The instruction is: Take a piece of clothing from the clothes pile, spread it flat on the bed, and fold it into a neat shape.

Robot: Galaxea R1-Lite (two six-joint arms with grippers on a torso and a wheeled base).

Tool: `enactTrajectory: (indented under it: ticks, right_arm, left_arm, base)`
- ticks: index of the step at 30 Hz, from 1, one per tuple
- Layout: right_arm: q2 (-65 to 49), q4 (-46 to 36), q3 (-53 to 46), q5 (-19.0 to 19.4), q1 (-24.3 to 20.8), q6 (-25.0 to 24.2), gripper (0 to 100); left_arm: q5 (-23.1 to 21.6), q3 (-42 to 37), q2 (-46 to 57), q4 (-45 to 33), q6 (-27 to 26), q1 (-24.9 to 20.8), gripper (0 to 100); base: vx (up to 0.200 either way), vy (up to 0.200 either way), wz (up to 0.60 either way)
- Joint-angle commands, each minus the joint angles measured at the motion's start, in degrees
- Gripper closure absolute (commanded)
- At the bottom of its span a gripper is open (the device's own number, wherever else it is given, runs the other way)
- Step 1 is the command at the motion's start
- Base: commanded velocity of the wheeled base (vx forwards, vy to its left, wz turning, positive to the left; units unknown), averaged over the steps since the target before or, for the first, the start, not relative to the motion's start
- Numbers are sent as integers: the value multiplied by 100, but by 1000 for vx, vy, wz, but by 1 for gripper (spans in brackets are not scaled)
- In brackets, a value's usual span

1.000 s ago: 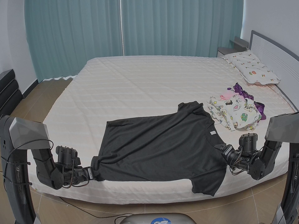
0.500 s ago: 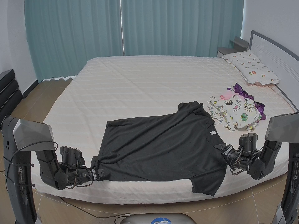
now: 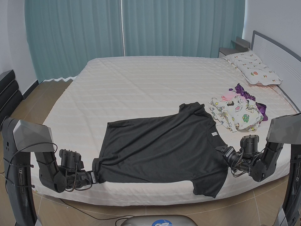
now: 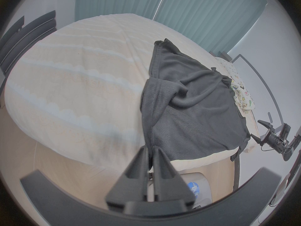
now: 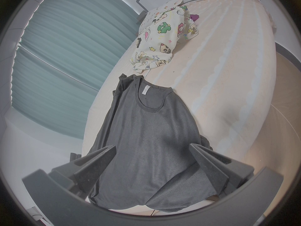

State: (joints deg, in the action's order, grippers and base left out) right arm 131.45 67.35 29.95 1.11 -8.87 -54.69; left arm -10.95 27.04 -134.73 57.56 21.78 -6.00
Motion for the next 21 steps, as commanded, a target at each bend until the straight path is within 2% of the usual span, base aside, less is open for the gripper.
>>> enactTrajectory:
  ticks: [1,4,6,10,13,16,17,21]
  right_arm:
    - [12,-3,-33,-5,-18,90,0]
    - [21,-3,-51,-23,-53,266,0]
    - [12,6,-86,-76,-71,450,0]
    - [-252,-91,-51,-269,-246,828,0]
    - [-278,-337,142,-383,-299,1083,0]
    - [-278,-935,538,-366,-220,1347,0]
    - [-269,-1295,793,-348,-106,1435,0]
    - [-41,-1699,1180,-49,61,1584,0]
  left_arm:
    - [58,-120,131,-17,1,90,100]
    - [75,-120,316,-17,107,125,100]
    - [66,-67,483,-17,493,108,100]
    - [-21,205,711,-44,1662,81,100]
    - [-30,179,746,-35,1821,90,100]
    - [-74,144,676,-26,1891,90,100]
    - [-83,179,659,-26,2058,81,100]
    - [-92,258,659,9,2532,55,100]
  base:
    - [0,0,0]
    - [0,0,0]
    - [0,0,0]
    - [0,0,0]
    - [0,0,0]
    - [0,0,0]
    - [0,0,0]
    - [0,0,0]
